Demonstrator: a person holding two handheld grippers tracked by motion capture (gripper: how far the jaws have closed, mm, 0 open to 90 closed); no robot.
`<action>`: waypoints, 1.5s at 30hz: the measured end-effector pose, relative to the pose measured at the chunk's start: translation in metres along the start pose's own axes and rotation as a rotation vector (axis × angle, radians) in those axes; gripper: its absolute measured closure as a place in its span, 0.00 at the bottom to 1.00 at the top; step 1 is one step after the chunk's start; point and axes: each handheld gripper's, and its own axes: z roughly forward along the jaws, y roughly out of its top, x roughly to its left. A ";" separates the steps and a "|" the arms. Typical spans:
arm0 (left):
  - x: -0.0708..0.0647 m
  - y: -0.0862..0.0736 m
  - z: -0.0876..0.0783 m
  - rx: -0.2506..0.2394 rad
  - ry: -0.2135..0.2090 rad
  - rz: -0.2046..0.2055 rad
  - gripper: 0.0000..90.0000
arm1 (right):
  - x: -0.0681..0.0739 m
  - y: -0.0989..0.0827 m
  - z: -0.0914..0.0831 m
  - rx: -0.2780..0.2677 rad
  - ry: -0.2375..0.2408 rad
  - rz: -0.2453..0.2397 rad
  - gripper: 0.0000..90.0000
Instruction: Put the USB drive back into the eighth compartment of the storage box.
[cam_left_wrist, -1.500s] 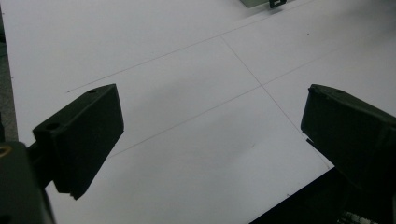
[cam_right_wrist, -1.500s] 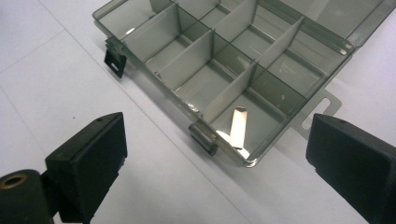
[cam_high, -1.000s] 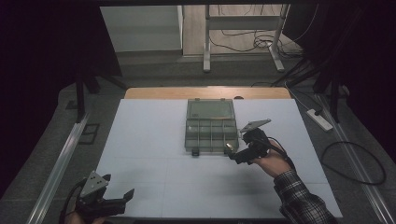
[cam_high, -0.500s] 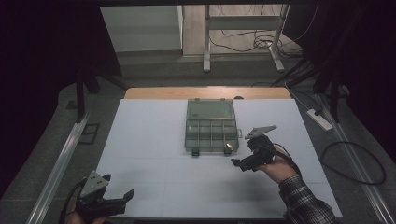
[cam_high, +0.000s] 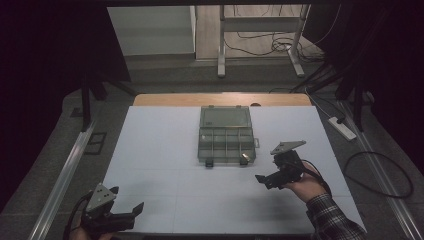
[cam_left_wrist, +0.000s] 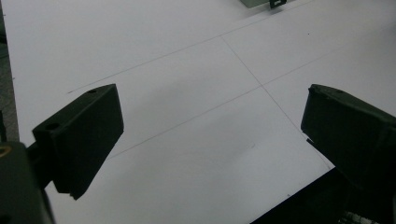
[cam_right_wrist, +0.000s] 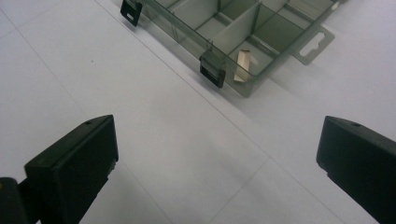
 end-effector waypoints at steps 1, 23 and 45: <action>0.000 0.000 0.000 0.000 0.000 0.000 0.07 | 0.000 -0.001 -0.001 0.001 0.000 0.004 0.00; -0.001 0.000 0.000 0.000 0.004 0.004 0.06 | -0.002 -0.030 -0.027 -0.008 -0.031 0.048 0.00; -0.001 0.000 0.000 0.002 0.007 0.004 0.06 | -0.006 -0.069 -0.057 -0.032 -0.072 0.112 0.00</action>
